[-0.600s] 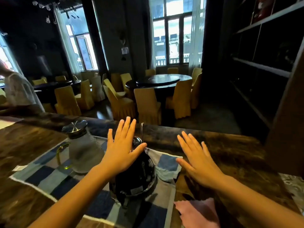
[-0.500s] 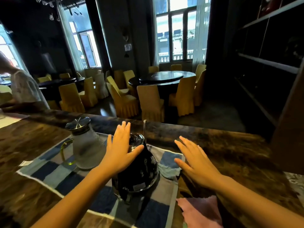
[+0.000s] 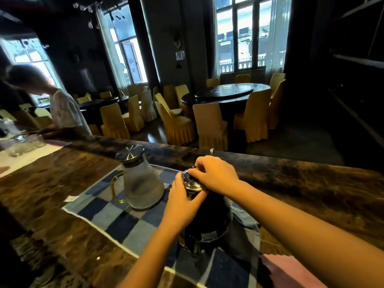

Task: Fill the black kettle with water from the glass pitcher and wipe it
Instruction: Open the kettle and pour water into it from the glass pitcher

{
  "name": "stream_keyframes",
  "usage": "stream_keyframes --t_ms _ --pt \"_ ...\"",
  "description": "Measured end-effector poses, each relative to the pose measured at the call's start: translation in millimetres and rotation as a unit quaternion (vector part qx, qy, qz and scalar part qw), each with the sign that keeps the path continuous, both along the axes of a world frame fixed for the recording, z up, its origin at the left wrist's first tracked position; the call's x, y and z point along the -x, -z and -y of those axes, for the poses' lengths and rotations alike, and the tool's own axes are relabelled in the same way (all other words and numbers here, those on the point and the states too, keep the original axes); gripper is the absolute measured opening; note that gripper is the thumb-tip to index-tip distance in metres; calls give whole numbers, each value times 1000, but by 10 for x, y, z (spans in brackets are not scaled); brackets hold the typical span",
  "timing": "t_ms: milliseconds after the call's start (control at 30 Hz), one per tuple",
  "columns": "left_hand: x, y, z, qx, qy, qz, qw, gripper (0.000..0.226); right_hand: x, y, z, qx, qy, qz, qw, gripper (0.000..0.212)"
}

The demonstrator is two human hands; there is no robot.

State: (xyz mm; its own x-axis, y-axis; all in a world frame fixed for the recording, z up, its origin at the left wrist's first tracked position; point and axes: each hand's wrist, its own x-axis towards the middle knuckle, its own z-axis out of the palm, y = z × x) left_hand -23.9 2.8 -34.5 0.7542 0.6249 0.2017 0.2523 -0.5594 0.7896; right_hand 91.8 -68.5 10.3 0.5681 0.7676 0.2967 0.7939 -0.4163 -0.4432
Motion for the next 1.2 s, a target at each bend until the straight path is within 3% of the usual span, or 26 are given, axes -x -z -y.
stream_keyframes --t_ms 133,333,600,833,967,1133,1200 --pt "-20 25 -3 8 -4 5 1000 60 26 48 -141 -10 27 23 999 44" --pt "-36 25 -7 -1 3 6 1000 55 67 84 -254 -44 52 -20 997 35" --pt "-38 55 -32 -22 11 5 1000 61 -124 76 -273 -33 -53 -55 997 36" --pt "-49 93 -59 -20 14 13 1000 63 -238 75 -296 -37 -125 -117 985 33" --pt "-40 93 -62 -11 16 23 1000 71 -300 20 -318 -113 -112 -241 957 23" --pt "-37 96 -59 6 18 26 999 80 -316 53 -342 -147 -98 -270 947 28" --pt "-35 106 -59 7 16 25 1000 83 -361 49 -316 -177 -80 -281 940 39"
